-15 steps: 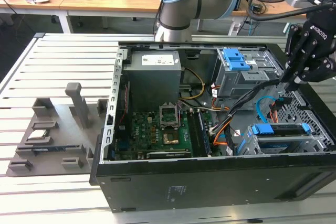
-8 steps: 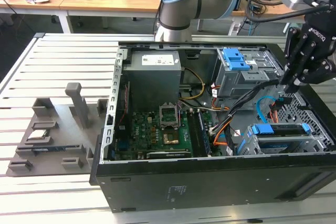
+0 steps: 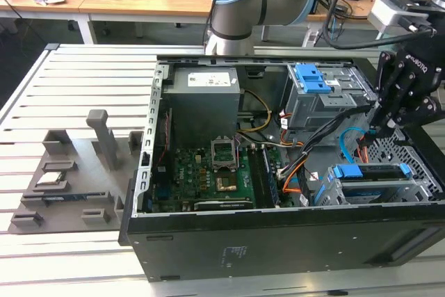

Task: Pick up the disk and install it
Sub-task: 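Insert the first disk wire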

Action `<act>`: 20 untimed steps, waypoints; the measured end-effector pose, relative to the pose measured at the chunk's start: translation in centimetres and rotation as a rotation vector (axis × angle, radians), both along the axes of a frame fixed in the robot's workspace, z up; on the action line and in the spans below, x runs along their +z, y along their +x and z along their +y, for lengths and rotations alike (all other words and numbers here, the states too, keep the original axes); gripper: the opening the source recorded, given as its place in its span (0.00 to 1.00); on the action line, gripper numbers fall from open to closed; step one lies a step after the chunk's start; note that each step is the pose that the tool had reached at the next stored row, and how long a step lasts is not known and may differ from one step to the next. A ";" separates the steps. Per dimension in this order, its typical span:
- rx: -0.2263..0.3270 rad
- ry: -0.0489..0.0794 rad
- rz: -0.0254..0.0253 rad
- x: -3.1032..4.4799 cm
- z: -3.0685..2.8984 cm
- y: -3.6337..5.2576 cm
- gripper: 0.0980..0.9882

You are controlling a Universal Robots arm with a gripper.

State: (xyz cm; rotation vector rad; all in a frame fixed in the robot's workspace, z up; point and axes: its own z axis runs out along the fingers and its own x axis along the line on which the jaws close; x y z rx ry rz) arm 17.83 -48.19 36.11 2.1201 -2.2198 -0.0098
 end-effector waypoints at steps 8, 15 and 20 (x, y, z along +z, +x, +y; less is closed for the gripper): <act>0.000 -0.003 0.0000 -0.66 0.00 0.09 0.23; 0.000 -0.002 0.0000 -0.66 0.00 0.09 0.08; 0.000 -0.002 0.0000 -0.67 -1.08 0.09 0.08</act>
